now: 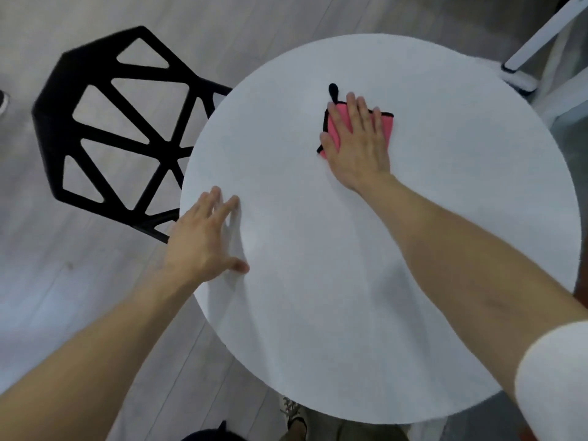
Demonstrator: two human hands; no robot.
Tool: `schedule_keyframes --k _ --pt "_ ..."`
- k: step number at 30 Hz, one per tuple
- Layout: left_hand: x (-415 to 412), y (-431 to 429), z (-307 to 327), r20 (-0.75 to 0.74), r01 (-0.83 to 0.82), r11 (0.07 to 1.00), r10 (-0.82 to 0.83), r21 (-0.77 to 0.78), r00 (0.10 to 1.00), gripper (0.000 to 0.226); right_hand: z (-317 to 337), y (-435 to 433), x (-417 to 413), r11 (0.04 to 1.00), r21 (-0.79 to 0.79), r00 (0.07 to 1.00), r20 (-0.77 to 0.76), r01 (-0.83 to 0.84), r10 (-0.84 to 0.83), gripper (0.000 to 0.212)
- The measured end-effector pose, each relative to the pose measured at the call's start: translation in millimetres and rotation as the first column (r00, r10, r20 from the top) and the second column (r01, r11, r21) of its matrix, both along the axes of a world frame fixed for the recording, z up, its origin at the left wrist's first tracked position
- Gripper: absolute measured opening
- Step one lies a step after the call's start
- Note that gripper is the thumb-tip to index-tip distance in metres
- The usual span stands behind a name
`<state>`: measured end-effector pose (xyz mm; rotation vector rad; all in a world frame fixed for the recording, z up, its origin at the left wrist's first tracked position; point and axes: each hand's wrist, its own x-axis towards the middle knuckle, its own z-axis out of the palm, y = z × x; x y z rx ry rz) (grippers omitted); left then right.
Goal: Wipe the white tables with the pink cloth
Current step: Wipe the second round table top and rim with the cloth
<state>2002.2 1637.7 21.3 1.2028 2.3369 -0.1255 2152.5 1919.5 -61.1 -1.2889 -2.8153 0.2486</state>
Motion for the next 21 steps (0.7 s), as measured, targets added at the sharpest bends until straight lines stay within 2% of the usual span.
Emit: schedule_keyframes --k 4,8,11,16,21 --pt "-2.5 1.3 -1.1 -0.005 -0.012 1.000 0.012 0.002 1.000 0.147 -1.7 25.8 -62.3 0.997 0.008 0.997 0.006 -0.075 0.075 0.072" --pt "-2.3 -0.3 -1.9 -0.020 -0.008 1.000 0.008 -0.021 1.000 0.148 -4.8 14.3 -84.2 0.993 0.022 0.993 0.008 -0.117 0.117 0.072" --pt "-2.4 -1.2 -0.9 -0.032 0.008 1.000 -0.008 -0.016 0.999 0.146 -2.8 -10.4 -79.2 0.984 0.025 0.984 0.000 -0.179 0.179 0.070" --pt "-4.9 -3.2 0.1 -0.063 0.077 0.997 -0.078 -0.020 0.995 0.144 1.6 -98.4 -56.4 0.967 -0.011 0.967 -0.015 -0.255 0.255 0.069" --pt "-9.1 -3.7 2.7 -0.119 0.182 0.983 -0.182 -0.015 0.976 0.134 6.9 -182.6 11.6 0.989 -0.023 0.989 -0.035 -0.146 0.145 0.067"
